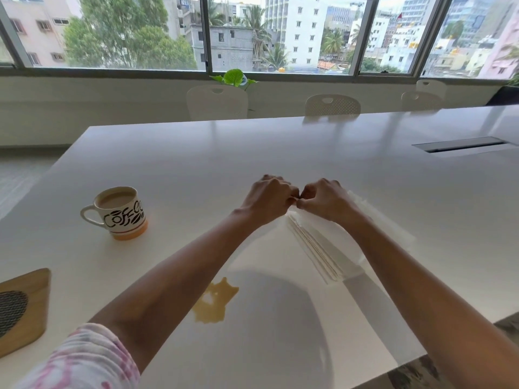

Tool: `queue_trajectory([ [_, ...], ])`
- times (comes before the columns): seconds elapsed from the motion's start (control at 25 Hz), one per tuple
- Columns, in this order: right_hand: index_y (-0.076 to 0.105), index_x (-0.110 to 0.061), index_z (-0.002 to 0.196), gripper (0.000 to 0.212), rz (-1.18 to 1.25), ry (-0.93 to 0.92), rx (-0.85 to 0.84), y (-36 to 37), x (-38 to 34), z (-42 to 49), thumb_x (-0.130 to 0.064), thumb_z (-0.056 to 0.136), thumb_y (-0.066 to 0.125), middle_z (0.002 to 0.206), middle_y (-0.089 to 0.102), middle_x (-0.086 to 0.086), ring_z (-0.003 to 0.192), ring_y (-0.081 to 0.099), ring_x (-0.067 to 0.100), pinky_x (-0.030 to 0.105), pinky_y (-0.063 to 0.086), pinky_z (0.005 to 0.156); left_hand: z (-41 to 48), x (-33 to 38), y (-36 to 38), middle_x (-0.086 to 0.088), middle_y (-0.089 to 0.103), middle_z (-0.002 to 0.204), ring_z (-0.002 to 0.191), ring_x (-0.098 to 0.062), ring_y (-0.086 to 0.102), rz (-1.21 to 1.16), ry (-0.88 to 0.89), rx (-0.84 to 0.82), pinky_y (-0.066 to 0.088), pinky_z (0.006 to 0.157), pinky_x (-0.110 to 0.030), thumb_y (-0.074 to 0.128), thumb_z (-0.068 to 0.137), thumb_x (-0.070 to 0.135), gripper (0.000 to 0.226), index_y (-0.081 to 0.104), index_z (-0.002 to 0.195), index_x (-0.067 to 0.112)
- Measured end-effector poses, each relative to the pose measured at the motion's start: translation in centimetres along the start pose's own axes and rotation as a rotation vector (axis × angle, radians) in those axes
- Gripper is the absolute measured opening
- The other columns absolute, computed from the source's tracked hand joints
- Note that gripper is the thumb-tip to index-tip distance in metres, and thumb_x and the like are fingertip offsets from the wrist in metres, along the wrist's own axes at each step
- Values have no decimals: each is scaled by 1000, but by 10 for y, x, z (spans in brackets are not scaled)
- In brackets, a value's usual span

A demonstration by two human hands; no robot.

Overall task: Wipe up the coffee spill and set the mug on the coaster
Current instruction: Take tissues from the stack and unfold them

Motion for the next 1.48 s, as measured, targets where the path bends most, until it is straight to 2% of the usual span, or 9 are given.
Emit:
queue_trajectory([
  [0.16,71,-23,97,27,-56,-54,-14,6,-19,-9,-24,71,65,90,73,-3,79,66,22,33,56,72,-19,-25,-37,6,75,95,95,-16,67,43,-29,66,41,79,-26,57,93,23,18,74,99,23],
  [0.32,63,-10,78,13,-145,-127,41,12,-43,-14,-10,75,51,70,65,12,68,61,35,37,52,61,-55,-60,-77,8,73,90,91,-17,66,77,-88,106,36,70,-23,61,92,25,14,74,96,23],
  [0.68,69,-28,117,31,-60,-403,11,63,-138,-61,-16,94,52,105,75,5,96,70,30,37,56,78,-182,-79,-139,8,73,82,77,-18,70,226,-138,178,50,57,-27,73,85,24,3,75,87,22],
  [0.8,68,-29,116,31,-69,-480,-51,93,-146,-90,-16,95,50,103,75,5,94,70,29,39,56,76,-228,-70,-133,12,72,80,67,-14,69,263,-155,145,39,49,-20,72,85,28,3,75,85,25],
  [0.88,66,-25,114,30,-93,-522,-121,112,-145,-109,-15,93,47,101,74,5,91,70,28,40,56,73,-253,-63,-123,14,71,81,63,-13,67,233,-170,95,43,44,-21,62,88,37,15,74,85,29],
  [1.08,66,-19,101,29,-97,-614,-219,139,-138,-144,-15,87,41,104,71,-8,101,66,14,36,56,73,-287,-44,-96,15,71,81,64,-9,67,142,-133,-3,47,51,-21,68,85,30,5,73,84,30],
  [1.2,62,-20,100,33,-128,-606,-307,153,-131,-152,-18,84,33,105,69,-7,104,64,17,38,56,75,-299,-41,-85,15,70,79,65,-8,67,104,-117,-36,50,54,-20,57,86,32,17,73,82,30],
  [1.32,59,-22,97,28,-134,-588,-423,154,-135,-158,-31,85,35,104,66,-8,106,62,18,39,53,78,-306,-38,-82,15,71,79,66,-8,68,25,-135,-73,53,57,-22,59,85,34,15,73,82,29],
  [1.48,63,-24,124,76,-80,-456,-548,145,-136,-154,-78,75,42,134,61,-12,125,54,8,32,45,103,-303,-38,-86,14,73,83,70,-7,69,-23,-186,-137,54,62,-23,58,85,58,34,74,85,28],
])
Point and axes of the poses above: each hand's wrist, its own z-axis towards the middle knuckle, its own y-axis out of the palm, x = y × z, the point moved 9 cm from there along z, towards the middle knuckle
